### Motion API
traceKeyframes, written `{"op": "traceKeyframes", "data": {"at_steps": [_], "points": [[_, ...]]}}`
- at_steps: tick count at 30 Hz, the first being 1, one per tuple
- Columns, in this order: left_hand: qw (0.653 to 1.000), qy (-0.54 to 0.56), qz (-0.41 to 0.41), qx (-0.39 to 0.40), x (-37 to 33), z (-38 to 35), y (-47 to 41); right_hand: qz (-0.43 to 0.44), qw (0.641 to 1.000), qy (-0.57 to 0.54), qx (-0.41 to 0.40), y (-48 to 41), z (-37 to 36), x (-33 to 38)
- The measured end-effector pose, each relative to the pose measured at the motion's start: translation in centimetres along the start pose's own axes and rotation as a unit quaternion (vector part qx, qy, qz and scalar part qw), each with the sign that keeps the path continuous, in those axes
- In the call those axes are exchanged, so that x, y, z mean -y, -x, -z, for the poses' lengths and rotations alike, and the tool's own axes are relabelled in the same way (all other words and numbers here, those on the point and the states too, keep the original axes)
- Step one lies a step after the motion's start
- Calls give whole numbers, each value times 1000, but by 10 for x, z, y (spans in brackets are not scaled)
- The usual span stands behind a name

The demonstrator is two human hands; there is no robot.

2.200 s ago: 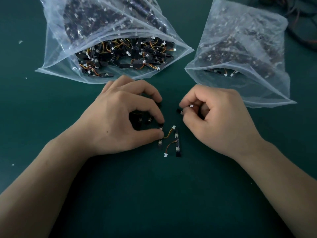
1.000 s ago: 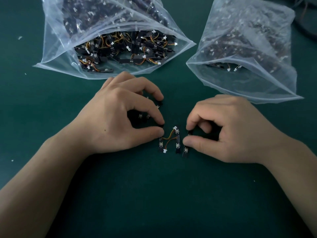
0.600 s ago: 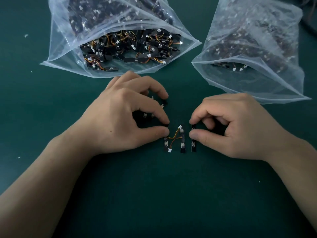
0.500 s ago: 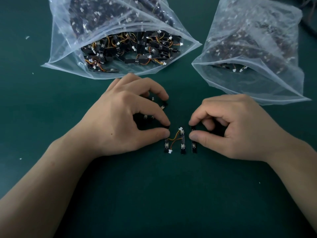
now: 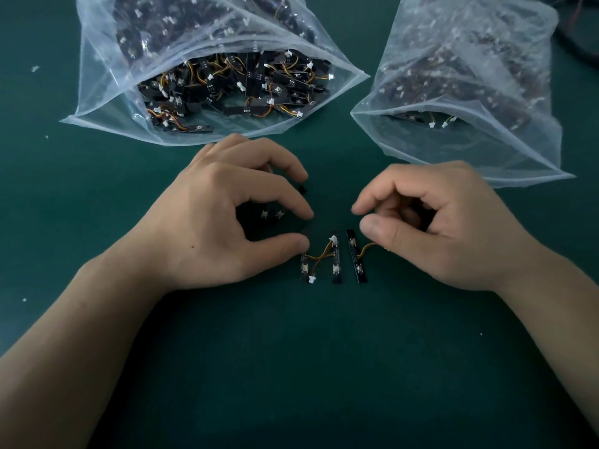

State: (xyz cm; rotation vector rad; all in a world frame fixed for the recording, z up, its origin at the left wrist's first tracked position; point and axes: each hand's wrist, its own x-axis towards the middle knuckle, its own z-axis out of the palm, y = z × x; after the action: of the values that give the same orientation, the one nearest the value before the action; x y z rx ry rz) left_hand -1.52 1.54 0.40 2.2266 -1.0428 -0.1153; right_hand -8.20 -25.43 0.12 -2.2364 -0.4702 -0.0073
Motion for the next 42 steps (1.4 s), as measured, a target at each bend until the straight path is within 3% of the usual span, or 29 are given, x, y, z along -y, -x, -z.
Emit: {"op": "traceKeyframes", "data": {"at_steps": [4, 9, 15, 23, 29, 36, 42], "points": [[1000, -13, -9, 3, -1, 0, -1, -4, 1000, 18, 11, -1, -2, 1], [995, 16, 30, -89, 6, 6, -3, 1, 1000, 26, 10, -1, -2, 1], [999, 26, 27, -1, 5, 6, -3, 21, 999, 40, -17, -1, -4, 2], [1000, 11, -18, -18, 9, 2, -3, 25, 998, 59, -20, -2, -6, 1], [1000, 13, 9, -1, 7, 3, -3, 26, 997, 66, -18, -2, -6, 0], [996, -30, 76, -34, 4, 5, -3, 27, 997, 68, -21, -3, -6, 0], [997, -34, 74, -16, 1, 4, -5, 24, 997, 72, -20, -3, -6, -1]]}}
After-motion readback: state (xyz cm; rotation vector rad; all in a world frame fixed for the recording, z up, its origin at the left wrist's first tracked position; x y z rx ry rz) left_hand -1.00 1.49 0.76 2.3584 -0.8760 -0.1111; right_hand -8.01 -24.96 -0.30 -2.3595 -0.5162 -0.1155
